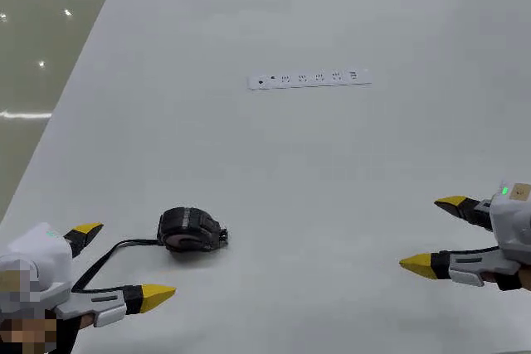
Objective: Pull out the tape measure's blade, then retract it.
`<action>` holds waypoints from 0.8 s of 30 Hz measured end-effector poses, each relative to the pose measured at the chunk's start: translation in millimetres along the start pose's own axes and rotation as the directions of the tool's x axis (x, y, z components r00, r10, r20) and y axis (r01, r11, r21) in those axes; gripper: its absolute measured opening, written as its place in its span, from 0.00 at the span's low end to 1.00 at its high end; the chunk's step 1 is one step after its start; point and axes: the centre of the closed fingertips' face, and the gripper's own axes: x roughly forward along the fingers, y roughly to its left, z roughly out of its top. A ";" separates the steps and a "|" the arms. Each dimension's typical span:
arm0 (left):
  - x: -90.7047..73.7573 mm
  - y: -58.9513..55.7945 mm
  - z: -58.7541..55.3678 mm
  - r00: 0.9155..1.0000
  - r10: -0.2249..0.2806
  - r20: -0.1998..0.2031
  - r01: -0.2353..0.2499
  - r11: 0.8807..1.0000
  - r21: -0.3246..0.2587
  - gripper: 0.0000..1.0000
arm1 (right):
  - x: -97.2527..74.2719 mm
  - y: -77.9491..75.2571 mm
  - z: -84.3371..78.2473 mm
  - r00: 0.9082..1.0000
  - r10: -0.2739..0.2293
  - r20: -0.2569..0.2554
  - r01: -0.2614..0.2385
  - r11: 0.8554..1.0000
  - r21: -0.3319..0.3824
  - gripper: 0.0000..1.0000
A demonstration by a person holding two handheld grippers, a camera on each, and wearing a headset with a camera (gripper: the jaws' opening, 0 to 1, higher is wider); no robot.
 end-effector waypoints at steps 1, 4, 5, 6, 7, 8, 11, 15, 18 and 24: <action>-0.8 1.1 0.5 1.000 0.003 0.003 -0.003 1.000 0.005 0.99 | -1.1 -0.6 -1.3 1.000 -0.002 -0.002 0.002 1.000 0.003 0.74; -4.9 5.6 5.3 1.000 0.018 0.020 -0.018 1.000 -0.001 0.99 | -4.4 -1.6 -7.6 1.000 -0.008 -0.014 0.008 1.000 0.008 0.79; -5.8 5.9 8.6 0.999 0.019 0.034 -0.018 1.000 -0.001 0.99 | -5.4 -1.4 -9.1 1.000 -0.010 -0.017 0.010 1.000 0.008 0.80; -6.2 6.2 9.7 0.999 0.018 0.032 -0.018 1.000 0.002 0.99 | -7.1 -0.7 -11.0 1.000 -0.008 -0.015 0.008 1.000 0.008 0.82; -6.0 5.9 9.9 0.999 0.016 0.029 -0.016 1.000 0.006 0.99 | -8.0 -0.4 -11.9 1.000 -0.007 -0.012 0.007 1.000 0.014 0.84; -5.9 5.3 10.6 0.999 0.011 0.031 -0.011 1.000 0.011 0.99 | -8.6 0.7 -12.7 1.000 0.001 -0.006 0.000 1.000 0.031 0.87; -5.3 3.0 10.6 1.000 -0.008 0.021 0.007 0.999 0.036 0.99 | -9.0 1.6 -16.4 1.000 0.015 0.002 -0.015 0.998 0.056 0.97; -5.0 1.2 8.5 1.000 -0.017 0.008 0.016 0.999 0.047 0.99 | -14.1 0.3 -24.3 1.000 0.009 -0.005 -0.009 0.999 0.054 0.99; -5.3 9.6 -8.0 0.998 0.024 -0.054 -0.020 0.997 0.070 0.99 | -17.6 -4.0 -29.6 1.000 -0.004 -0.009 0.004 0.998 0.065 0.99; -10.3 8.9 -13.7 0.998 0.017 -0.061 -0.012 0.997 0.074 0.99 | -25.5 -7.4 -39.8 1.000 -0.009 -0.020 0.010 0.999 0.044 0.99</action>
